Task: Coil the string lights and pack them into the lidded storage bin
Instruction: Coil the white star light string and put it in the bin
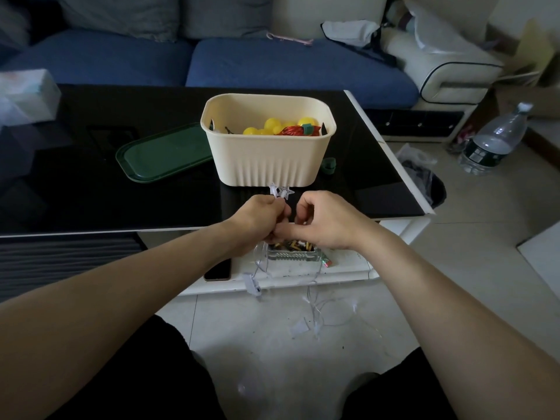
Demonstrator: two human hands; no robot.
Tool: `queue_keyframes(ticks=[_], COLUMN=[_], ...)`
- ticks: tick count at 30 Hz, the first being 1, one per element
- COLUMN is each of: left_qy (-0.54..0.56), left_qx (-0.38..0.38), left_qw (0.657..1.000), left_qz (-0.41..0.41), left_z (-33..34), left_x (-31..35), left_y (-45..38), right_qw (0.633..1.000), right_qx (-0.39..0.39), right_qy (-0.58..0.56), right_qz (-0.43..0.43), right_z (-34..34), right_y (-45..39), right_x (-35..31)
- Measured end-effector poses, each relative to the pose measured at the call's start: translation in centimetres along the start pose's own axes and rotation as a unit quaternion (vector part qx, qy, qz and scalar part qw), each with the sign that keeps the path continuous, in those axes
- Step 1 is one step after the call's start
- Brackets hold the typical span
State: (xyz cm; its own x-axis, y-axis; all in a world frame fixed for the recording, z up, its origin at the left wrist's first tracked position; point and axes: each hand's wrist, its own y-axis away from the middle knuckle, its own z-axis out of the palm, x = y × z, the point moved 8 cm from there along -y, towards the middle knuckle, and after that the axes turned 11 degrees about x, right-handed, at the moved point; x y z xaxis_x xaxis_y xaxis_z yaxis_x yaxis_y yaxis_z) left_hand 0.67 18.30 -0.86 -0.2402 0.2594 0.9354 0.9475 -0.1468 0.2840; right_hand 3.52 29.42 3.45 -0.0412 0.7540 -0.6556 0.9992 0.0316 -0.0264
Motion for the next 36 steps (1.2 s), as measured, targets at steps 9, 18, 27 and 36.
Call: queue_keyframes(ticks=[9,18,27,36], left_qy=[0.125,0.156,0.129,0.114], left_qx=[0.057,0.032,-0.012,-0.027], left_qw=[0.99,0.987,0.992,0.993], left_qz=[-0.016,-0.019,-0.003,0.02], left_z=[-3.2,-2.5,-1.4,-0.4], left_x=[0.9,0.8,1.1,1.4], left_y=[-0.5,-0.1,0.2,0.6], right_qw=[0.956,0.933,0.934,0.945], right_qx=[-0.244,-0.045,0.116,0.229], right_qy=[0.025,-0.332,-0.327,-0.224], right_qz=[0.161,0.134,0.082,0.06], right_z=[2.5,0.5,-0.4,-1.1], right_y=[1.7,-0.4,-0.7,-0.5], right_x=[5.3,2.1,1.4,1.0])
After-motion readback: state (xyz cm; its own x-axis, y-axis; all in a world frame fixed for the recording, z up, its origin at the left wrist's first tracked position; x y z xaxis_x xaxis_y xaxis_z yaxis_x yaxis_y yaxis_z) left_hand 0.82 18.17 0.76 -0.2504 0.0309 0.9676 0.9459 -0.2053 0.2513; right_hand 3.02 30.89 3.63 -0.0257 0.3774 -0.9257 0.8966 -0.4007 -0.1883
